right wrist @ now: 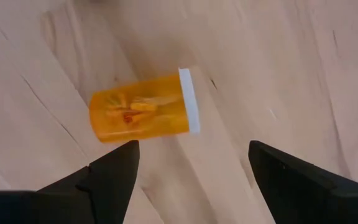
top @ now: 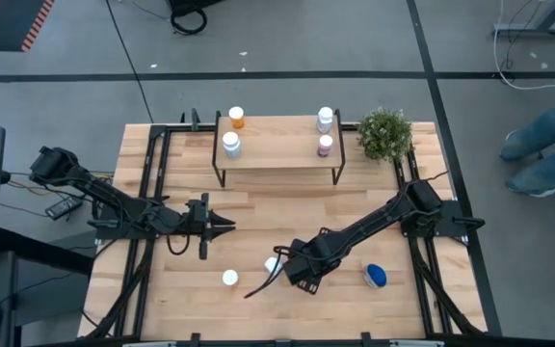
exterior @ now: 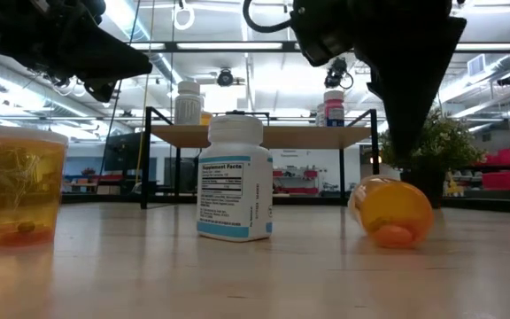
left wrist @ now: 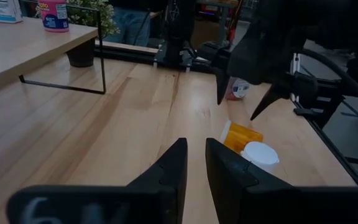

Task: Pick and place medicine bottles onto shelf by color
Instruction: Put the right yellow pill bottle on the shelf, then put the white pill bottle on the shelf

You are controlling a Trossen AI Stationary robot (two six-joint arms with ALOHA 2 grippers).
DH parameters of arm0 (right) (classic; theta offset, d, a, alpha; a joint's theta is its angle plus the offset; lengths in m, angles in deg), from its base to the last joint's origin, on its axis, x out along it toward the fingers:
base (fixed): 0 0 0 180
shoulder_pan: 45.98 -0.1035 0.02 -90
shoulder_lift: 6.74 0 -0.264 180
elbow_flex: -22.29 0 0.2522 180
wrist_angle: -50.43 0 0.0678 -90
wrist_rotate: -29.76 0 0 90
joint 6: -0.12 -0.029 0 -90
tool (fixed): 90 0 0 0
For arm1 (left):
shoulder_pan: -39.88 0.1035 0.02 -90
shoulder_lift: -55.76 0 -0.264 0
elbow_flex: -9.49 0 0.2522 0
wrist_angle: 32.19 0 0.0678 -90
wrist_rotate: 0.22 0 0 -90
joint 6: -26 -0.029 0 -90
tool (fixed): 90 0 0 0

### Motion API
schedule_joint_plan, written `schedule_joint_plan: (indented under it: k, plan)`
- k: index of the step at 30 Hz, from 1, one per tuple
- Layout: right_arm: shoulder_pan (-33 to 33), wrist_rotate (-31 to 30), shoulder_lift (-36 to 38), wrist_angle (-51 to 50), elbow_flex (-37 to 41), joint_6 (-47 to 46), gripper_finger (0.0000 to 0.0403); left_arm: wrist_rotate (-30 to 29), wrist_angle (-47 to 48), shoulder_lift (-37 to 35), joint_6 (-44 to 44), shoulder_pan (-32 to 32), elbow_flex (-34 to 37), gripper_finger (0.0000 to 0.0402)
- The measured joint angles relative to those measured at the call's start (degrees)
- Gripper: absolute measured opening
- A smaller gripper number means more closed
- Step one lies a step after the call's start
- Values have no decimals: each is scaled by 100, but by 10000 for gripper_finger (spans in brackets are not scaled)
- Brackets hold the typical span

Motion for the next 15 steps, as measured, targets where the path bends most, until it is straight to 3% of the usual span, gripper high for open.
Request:
schedule_joint_plan:
  k: [7,15]
  plan:
    - [-93,-42,11,939,-4,-105,312,-2,18,0,5,0,0,61]
    - [-407,-602,13,893,-4,-113,313,-2,12,0,74,0,0,68]
